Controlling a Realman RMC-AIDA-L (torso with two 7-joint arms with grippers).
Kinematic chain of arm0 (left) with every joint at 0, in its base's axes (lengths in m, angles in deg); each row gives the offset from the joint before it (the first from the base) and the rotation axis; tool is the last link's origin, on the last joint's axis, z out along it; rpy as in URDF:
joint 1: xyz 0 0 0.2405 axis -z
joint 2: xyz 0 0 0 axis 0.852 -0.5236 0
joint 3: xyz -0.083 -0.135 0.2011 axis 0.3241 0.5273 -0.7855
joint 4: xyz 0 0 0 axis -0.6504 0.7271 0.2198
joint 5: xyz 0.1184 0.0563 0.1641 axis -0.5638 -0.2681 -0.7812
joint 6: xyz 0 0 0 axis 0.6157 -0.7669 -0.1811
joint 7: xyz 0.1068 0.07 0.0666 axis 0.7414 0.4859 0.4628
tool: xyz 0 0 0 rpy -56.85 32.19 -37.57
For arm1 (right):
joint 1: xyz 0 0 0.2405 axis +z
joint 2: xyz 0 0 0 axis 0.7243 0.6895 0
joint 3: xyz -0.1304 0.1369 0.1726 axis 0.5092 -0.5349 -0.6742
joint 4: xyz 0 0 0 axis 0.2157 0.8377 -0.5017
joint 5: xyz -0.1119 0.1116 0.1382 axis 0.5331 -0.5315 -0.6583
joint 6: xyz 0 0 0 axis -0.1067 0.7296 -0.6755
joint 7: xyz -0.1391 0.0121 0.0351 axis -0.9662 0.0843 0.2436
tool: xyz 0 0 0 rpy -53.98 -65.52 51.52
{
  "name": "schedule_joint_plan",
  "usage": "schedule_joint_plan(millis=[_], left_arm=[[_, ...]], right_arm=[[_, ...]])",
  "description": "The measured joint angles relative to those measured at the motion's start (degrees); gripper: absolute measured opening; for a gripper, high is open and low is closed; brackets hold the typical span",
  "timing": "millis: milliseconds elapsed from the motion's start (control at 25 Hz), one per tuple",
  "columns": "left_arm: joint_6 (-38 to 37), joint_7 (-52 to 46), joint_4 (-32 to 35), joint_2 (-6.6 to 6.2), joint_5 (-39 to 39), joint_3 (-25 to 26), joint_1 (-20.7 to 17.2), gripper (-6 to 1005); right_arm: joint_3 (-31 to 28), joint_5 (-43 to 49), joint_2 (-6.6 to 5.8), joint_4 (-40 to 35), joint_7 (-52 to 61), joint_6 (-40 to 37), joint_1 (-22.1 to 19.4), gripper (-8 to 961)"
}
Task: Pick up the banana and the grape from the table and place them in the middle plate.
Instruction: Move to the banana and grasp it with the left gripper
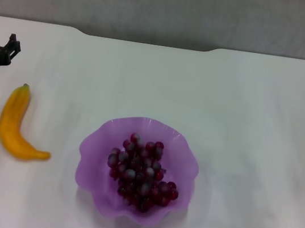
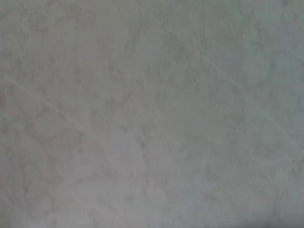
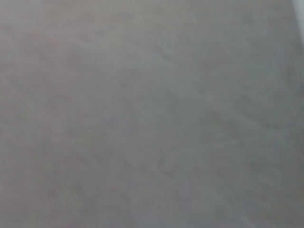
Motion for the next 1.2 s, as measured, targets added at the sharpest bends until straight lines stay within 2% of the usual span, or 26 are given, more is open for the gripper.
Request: schedule_joint_plan(millis=[320,680,840,1000,1080,1200], left_arm=[[-0.32,0.28,-0.03,-0.17,0.03,0.40,-0.10,891],[0.85,0.25,-1.05,0.10,-0.40,-0.20,-0.01,891],[9.11,1.28,-5.16,-0.06,-0.55,-0.75,-0.04,891],[19.53,4.63,-12.37,-0.41,-0.56,0.70,-0.49,891],[24.50,8.06,-14.95,-0.48,-0.56,3.10,-0.57,891],[32.70,15.24,-18.39,-0.50,-0.57,10.00,-0.57,891]], right_arm=[[-8.06,-3.25,-0.15,2.29,-0.27,7.84,0.38,824],[-8.97,-2.98,-0.05,3.80,-5.29,9.90,1.98,824],[-8.46,-2.56,-0.04,3.96,-6.28,11.95,1.38,824],[-8.71,-2.52,-0.08,4.20,-6.67,11.55,-0.08,824],[-8.86,-2.52,-0.14,4.53,-6.70,11.52,-0.17,824],[-8.86,-2.52,-0.21,4.71,-6.74,11.51,-0.15,824]])
